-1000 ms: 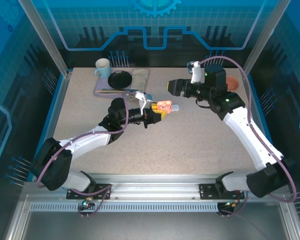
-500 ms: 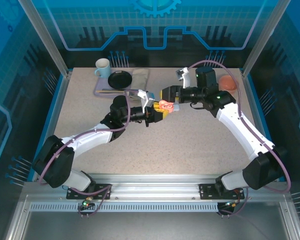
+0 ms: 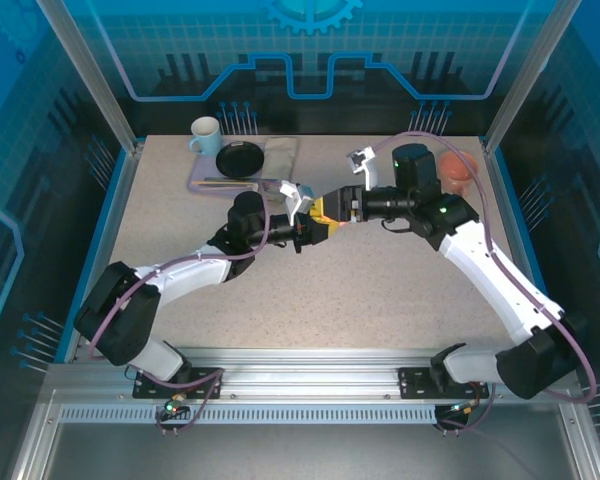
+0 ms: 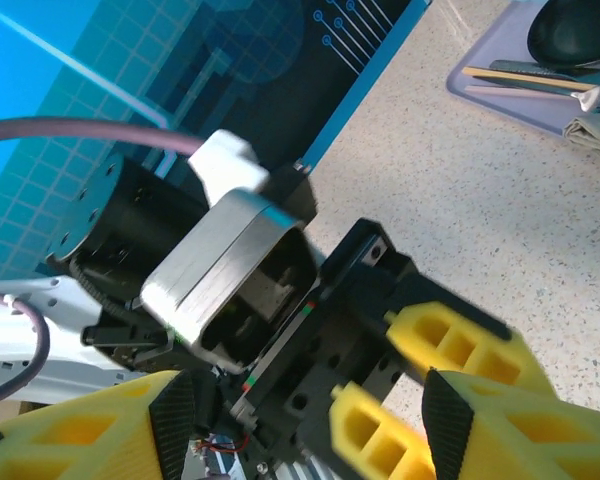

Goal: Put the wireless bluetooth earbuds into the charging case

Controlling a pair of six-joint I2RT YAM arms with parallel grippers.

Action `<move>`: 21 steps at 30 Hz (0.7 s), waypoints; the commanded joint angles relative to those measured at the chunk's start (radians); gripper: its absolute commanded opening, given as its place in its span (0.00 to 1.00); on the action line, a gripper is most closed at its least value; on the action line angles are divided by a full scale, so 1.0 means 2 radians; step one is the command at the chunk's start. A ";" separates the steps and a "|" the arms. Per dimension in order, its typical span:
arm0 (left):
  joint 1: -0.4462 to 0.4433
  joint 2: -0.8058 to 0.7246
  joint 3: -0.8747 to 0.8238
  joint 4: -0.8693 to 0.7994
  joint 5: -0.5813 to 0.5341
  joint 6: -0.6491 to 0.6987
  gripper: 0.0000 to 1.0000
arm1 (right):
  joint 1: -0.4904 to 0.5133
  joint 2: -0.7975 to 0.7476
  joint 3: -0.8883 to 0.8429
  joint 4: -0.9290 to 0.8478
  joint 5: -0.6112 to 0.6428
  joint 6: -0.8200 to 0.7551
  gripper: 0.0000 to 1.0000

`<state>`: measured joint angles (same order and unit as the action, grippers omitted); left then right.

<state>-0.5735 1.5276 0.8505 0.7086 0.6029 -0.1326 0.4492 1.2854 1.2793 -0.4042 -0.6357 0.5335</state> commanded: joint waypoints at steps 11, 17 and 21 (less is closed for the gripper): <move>-0.004 0.012 0.025 -0.070 -0.065 -0.034 0.00 | -0.057 -0.094 -0.073 -0.075 0.184 0.046 0.68; -0.004 0.018 0.010 -0.119 -0.103 -0.080 0.00 | -0.080 -0.107 -0.122 -0.091 0.243 0.064 0.67; -0.004 0.028 0.010 -0.160 -0.119 -0.101 0.00 | -0.089 -0.109 -0.147 -0.085 0.259 0.068 0.67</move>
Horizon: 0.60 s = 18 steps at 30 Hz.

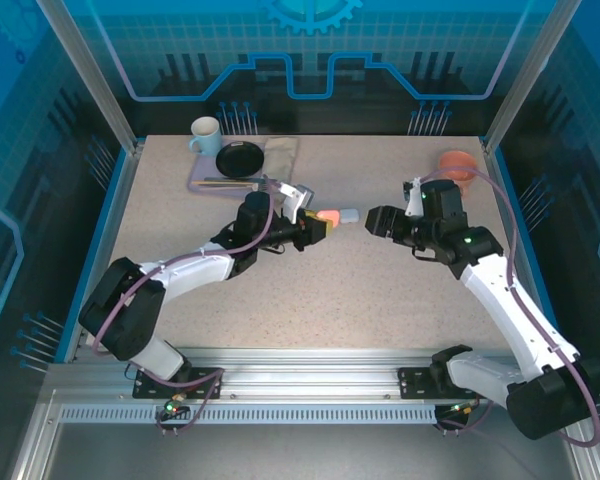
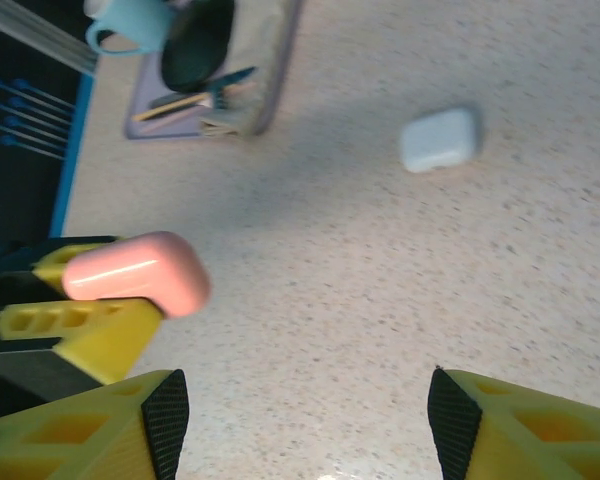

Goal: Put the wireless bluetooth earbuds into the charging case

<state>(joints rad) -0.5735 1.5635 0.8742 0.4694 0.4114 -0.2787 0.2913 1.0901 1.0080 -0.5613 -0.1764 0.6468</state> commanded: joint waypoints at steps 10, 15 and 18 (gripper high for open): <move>0.000 0.087 0.070 -0.196 -0.046 -0.085 0.00 | -0.019 -0.004 -0.035 0.004 0.051 0.016 0.67; 0.006 0.127 0.110 -0.245 -0.039 -0.105 0.00 | -0.022 -0.004 -0.044 0.008 0.056 0.014 0.67; 0.010 0.152 0.131 -0.271 -0.032 -0.112 0.00 | -0.025 -0.003 -0.049 0.010 0.055 0.013 0.67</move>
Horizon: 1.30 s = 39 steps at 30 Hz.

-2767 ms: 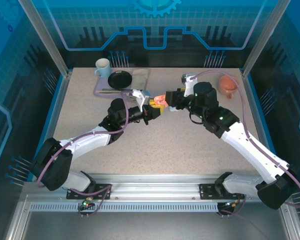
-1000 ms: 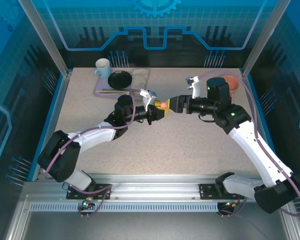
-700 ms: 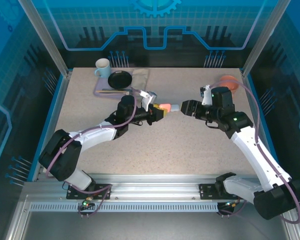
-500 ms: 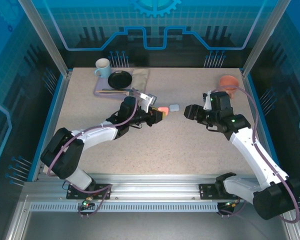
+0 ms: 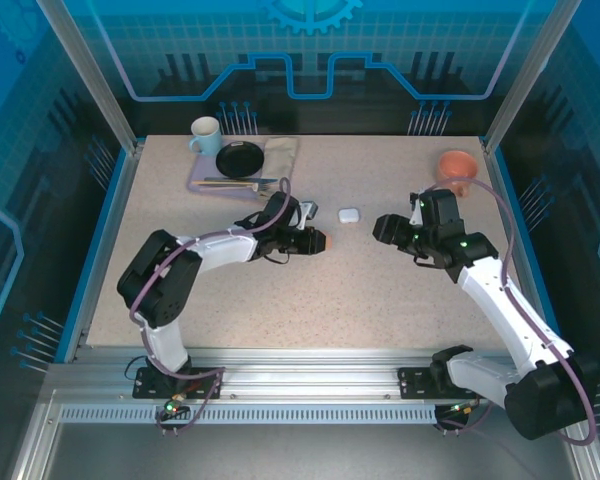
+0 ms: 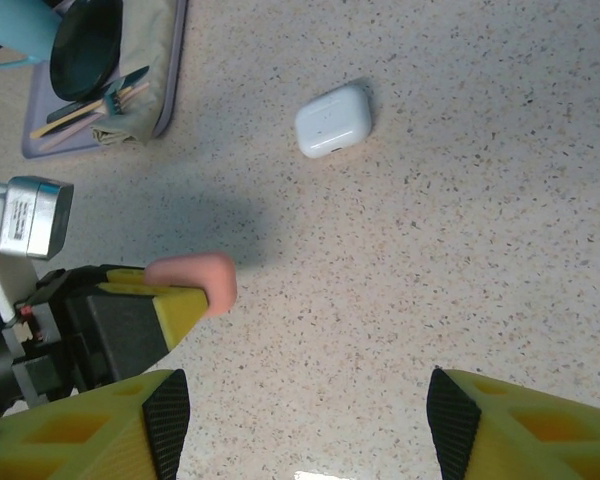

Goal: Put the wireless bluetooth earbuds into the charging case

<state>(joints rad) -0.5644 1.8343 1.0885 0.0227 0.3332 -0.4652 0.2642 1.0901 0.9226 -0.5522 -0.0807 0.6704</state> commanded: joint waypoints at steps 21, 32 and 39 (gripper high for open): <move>0.025 0.111 0.135 -0.225 -0.023 -0.037 0.13 | -0.026 -0.006 -0.010 0.004 0.009 -0.006 0.67; 0.028 0.115 0.185 -0.317 -0.057 -0.043 0.31 | -0.032 -0.007 -0.003 0.005 0.007 -0.005 0.68; 0.029 0.106 0.195 -0.342 -0.080 -0.055 0.58 | -0.036 -0.013 -0.002 0.004 0.007 -0.005 0.69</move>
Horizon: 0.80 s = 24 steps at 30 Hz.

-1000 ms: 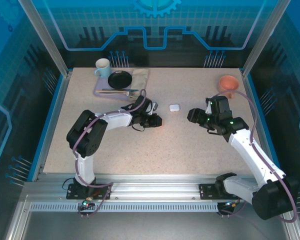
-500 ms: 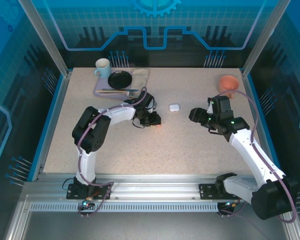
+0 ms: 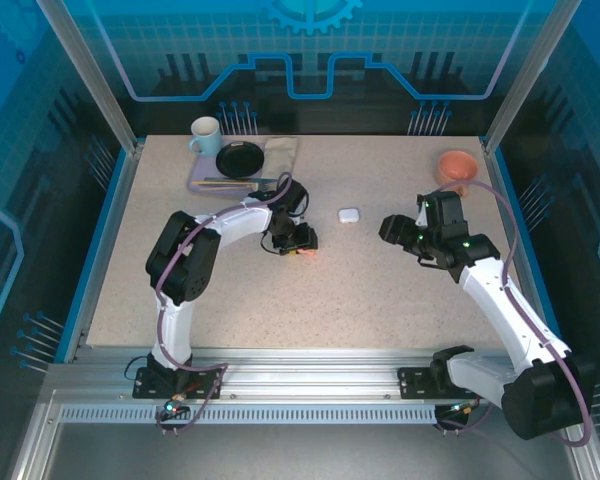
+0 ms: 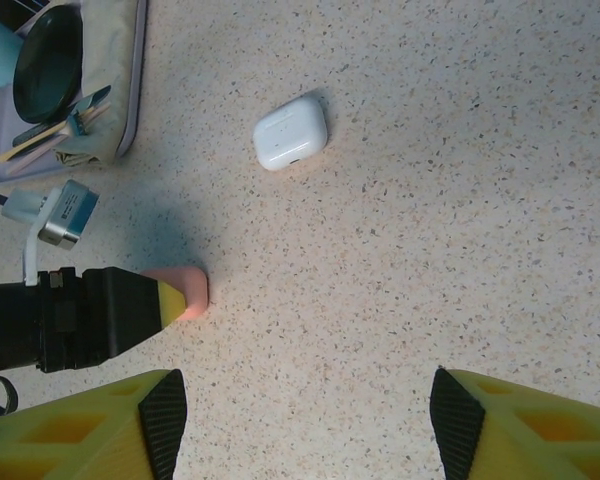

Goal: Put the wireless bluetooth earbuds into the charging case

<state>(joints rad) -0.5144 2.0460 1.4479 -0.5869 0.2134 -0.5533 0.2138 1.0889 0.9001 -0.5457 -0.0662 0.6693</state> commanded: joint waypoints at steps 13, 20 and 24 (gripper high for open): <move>0.013 -0.052 0.013 -0.102 -0.082 -0.012 0.99 | -0.026 -0.021 0.013 -0.001 -0.013 -0.003 0.80; 0.031 -0.096 -0.007 -0.147 -0.129 0.000 0.99 | -0.041 -0.032 0.030 -0.017 -0.015 -0.017 0.84; 0.039 -0.130 -0.025 -0.152 -0.154 0.002 0.99 | -0.050 -0.033 0.043 -0.029 -0.009 -0.031 0.87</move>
<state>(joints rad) -0.4503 1.8500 1.4296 -0.8268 -0.0296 -0.5701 0.1383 1.0393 0.9455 -0.5690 -0.0856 0.6453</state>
